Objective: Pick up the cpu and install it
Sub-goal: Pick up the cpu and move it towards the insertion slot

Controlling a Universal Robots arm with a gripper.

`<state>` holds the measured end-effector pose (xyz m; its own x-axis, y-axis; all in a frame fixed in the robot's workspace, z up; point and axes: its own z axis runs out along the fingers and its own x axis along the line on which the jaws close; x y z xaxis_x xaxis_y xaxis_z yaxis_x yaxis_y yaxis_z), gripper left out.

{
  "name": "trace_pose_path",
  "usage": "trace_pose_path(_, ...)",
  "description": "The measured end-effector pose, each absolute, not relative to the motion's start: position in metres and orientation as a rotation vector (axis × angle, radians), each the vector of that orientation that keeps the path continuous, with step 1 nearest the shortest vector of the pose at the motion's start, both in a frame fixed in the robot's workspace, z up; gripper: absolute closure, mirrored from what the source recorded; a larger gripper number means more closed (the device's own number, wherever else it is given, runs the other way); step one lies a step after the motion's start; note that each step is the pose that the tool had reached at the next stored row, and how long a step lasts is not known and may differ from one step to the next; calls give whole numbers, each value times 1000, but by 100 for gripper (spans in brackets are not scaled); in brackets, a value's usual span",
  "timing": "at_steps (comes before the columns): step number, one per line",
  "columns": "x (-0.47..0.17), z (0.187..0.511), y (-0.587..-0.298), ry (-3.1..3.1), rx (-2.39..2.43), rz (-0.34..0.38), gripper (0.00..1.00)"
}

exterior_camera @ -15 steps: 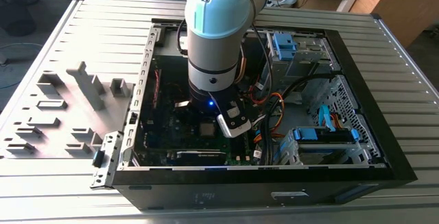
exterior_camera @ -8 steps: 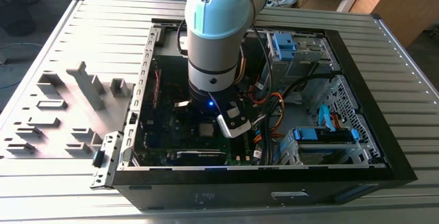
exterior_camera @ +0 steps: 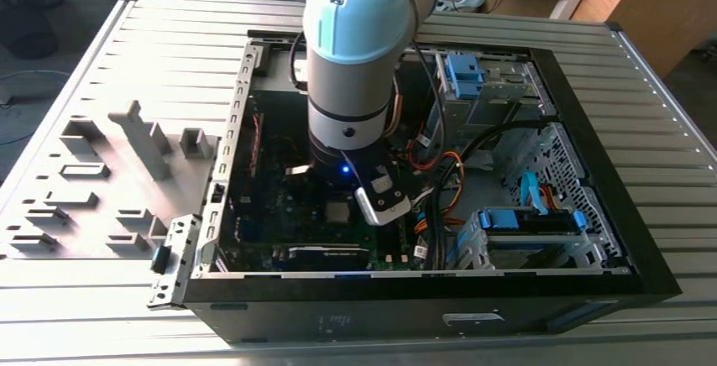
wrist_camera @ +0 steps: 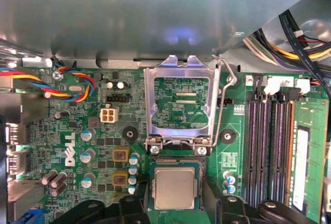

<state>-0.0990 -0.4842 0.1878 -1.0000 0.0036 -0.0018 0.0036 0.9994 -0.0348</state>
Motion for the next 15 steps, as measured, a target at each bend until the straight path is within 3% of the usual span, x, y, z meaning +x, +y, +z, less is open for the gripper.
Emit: trace_pose_path(15, -96, 190, -484, 3139, 6, -55, 46)
